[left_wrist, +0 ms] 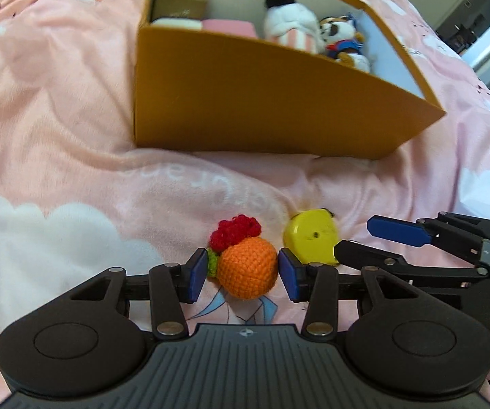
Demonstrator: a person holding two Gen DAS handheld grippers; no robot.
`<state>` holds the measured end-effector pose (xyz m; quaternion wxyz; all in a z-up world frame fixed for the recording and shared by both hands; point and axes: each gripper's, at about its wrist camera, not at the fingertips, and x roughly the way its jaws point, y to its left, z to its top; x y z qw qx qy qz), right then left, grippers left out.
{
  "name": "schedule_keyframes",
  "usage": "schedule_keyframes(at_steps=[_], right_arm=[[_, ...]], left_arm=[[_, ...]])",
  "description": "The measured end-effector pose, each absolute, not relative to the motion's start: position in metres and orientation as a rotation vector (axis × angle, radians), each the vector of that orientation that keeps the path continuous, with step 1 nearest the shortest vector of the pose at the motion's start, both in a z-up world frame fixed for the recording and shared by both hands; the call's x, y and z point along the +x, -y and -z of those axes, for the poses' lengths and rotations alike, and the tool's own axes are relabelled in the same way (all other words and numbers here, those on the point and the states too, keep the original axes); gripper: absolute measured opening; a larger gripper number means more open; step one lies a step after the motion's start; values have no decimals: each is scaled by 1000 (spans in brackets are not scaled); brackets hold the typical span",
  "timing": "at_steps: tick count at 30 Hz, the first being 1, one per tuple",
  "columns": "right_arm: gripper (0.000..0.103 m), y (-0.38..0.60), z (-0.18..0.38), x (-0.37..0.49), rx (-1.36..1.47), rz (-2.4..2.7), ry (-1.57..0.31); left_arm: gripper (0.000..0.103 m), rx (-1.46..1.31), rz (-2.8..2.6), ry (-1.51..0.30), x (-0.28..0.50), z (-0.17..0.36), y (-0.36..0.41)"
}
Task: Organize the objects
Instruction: 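Grasp the orange crocheted fruit with the left tool, then grasp the yellow tape measure with the right tool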
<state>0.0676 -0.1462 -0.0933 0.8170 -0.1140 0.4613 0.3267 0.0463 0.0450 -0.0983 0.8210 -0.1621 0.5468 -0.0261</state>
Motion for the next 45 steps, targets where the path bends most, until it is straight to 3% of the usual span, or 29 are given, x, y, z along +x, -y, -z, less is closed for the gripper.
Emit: schedule_keyframes(at_steps=[8, 28, 31, 34, 45], right_arm=[[54, 130, 110, 76, -263, -728, -1045], [53, 121, 124, 80, -312, -726, -1080], [45, 125, 123, 79, -312, -720, -1076], [29, 132, 120, 80, -302, -702, -1074], [32, 152, 114, 82, -242, -692, -1064]], left_arm=[[58, -419, 32, -1166, 44, 105, -55], [71, -404, 39, -1107, 41, 97, -51], [71, -404, 63, -1133, 42, 98, -48], [71, -407, 95, -1151, 41, 99, -46], [69, -334, 111, -1152, 43, 107, -32]])
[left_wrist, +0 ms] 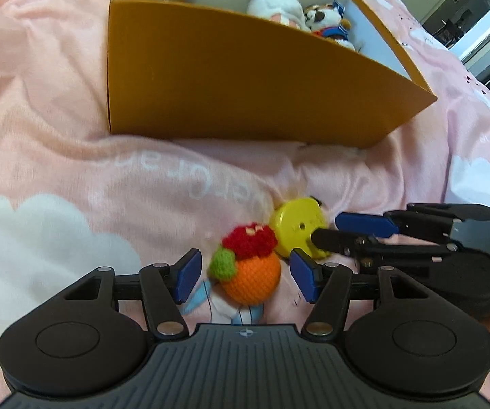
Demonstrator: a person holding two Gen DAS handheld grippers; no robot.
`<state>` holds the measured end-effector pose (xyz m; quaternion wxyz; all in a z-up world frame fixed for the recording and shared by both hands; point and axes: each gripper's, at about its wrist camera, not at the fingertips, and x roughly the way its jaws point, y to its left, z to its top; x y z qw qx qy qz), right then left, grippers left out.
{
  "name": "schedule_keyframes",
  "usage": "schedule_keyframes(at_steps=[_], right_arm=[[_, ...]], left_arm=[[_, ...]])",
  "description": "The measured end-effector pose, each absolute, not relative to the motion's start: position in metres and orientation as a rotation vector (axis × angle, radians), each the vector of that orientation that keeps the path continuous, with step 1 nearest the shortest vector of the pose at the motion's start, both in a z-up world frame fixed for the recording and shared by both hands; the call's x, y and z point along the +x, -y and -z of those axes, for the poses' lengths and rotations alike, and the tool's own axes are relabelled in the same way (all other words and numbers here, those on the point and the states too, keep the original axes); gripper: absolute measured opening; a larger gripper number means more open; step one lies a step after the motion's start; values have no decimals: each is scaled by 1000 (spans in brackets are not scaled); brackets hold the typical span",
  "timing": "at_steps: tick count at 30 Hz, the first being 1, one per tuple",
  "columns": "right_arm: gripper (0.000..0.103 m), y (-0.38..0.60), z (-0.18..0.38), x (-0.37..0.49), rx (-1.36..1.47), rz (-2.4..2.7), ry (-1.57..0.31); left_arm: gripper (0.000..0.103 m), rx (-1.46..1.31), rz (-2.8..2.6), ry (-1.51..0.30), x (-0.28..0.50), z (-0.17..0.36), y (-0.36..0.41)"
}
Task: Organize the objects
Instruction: 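Grasp the yellow tape measure with the right tool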
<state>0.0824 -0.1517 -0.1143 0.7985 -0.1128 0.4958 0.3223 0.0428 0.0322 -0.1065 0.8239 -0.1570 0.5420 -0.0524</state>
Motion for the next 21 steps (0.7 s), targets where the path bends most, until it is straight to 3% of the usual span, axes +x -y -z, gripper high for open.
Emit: schedule_keyframes(at_steps=[4, 9, 14, 21], right_arm=[[36, 150, 114, 79, -261, -714, -1056], [40, 136, 119, 76, -306, -743, -1039], [54, 127, 123, 74, -351, -794, -1026], [54, 112, 132, 77, -405, -785, -1022]], left_arm=[[59, -323, 105, -1174, 47, 114, -30], [52, -410, 105, -1196, 47, 121, -41], [52, -467, 85, -1221, 46, 123, -48], [58, -481, 73, -1269, 46, 128, -49]])
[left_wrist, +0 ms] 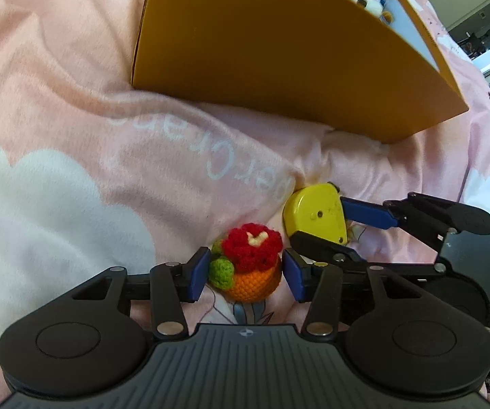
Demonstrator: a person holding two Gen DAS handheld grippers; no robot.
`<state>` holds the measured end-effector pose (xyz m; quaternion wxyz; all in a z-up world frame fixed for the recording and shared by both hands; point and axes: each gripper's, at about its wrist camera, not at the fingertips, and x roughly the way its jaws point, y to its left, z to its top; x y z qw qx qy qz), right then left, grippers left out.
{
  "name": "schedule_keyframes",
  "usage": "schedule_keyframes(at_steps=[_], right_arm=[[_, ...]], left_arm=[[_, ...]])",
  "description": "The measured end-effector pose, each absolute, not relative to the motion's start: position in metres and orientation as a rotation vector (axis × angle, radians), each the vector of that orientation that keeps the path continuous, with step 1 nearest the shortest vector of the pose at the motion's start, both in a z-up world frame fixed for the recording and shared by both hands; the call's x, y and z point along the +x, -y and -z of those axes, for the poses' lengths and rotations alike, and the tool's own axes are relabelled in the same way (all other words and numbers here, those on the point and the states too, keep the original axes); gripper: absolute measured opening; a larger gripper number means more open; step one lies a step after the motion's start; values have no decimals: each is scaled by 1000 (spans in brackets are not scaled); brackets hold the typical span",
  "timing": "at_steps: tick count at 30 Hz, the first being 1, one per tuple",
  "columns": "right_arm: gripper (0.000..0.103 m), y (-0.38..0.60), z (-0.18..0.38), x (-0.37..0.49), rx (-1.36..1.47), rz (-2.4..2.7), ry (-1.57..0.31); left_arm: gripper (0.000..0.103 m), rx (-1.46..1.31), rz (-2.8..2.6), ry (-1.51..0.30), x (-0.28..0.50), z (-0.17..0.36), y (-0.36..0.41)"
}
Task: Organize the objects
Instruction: 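Grasp the yellow tape measure with the right tool, then carry the crocheted fruit and tape measure over the orange box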
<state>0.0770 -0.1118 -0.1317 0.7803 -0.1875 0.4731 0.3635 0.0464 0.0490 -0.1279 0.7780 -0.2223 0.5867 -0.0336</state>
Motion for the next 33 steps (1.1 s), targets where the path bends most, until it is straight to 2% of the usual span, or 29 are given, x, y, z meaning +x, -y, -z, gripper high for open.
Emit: schedule_keyframes(at_steps=[3, 7, 21, 33], right_arm=[[54, 110, 136, 78, -408, -784, -1033], [54, 111, 136, 77, -407, -786, -1027], [53, 121, 133, 81, -323, -782, -1046], [53, 144, 67, 81, -254, -783, -926]], left_arm=[[58, -490, 74, -1275, 46, 129, -50], [52, -506, 91, -1287, 46, 129, -51], [50, -526, 107, -1225, 41, 115, -55], [50, -547, 188, -1086, 45, 57, -60]])
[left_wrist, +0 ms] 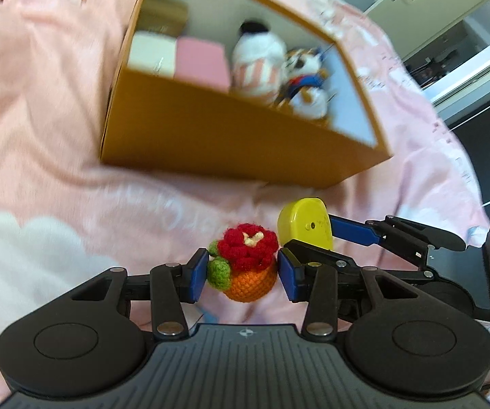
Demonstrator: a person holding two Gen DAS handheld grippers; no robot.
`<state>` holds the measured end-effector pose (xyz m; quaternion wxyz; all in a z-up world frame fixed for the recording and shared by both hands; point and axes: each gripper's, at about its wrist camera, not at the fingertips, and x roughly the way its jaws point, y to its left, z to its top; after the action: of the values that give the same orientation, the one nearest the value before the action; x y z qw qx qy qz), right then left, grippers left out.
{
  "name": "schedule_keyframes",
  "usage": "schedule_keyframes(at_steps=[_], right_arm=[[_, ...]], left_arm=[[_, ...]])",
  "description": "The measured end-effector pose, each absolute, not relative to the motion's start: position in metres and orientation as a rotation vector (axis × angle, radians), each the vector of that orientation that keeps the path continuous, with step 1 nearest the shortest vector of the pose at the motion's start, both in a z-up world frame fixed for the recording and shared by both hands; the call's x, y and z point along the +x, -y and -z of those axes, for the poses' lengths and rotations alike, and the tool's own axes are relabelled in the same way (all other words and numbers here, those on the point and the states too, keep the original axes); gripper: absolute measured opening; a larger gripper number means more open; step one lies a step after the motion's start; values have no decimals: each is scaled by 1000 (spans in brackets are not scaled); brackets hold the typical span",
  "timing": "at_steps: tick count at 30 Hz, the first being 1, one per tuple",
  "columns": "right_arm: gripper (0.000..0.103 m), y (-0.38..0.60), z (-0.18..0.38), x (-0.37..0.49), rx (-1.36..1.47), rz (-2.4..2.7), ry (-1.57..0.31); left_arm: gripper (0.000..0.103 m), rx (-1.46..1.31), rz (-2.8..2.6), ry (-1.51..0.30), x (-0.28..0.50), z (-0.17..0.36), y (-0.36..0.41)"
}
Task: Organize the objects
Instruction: 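Carry the crocheted fruit and tape measure over the orange box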
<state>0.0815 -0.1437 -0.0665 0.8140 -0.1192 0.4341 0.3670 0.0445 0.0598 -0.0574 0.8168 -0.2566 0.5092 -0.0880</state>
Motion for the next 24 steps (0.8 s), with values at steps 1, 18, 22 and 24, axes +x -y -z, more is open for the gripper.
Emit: schedule_keyframes(at_steps=[1, 18, 22, 24], right_arm=[[53, 145, 59, 82, -257, -787, -908], [53, 138, -10, 145, -196, -828, -775], [53, 134, -1, 180, -100, -831, -870], [53, 130, 7, 194, -80, -834, -911]], left_arm=[[50, -549, 194, -1072, 46, 52, -59], [50, -458, 189, -942, 119, -9, -79], [50, -443, 168, -988, 149, 3, -85], [50, -472, 171, -1028, 163, 15, -89]])
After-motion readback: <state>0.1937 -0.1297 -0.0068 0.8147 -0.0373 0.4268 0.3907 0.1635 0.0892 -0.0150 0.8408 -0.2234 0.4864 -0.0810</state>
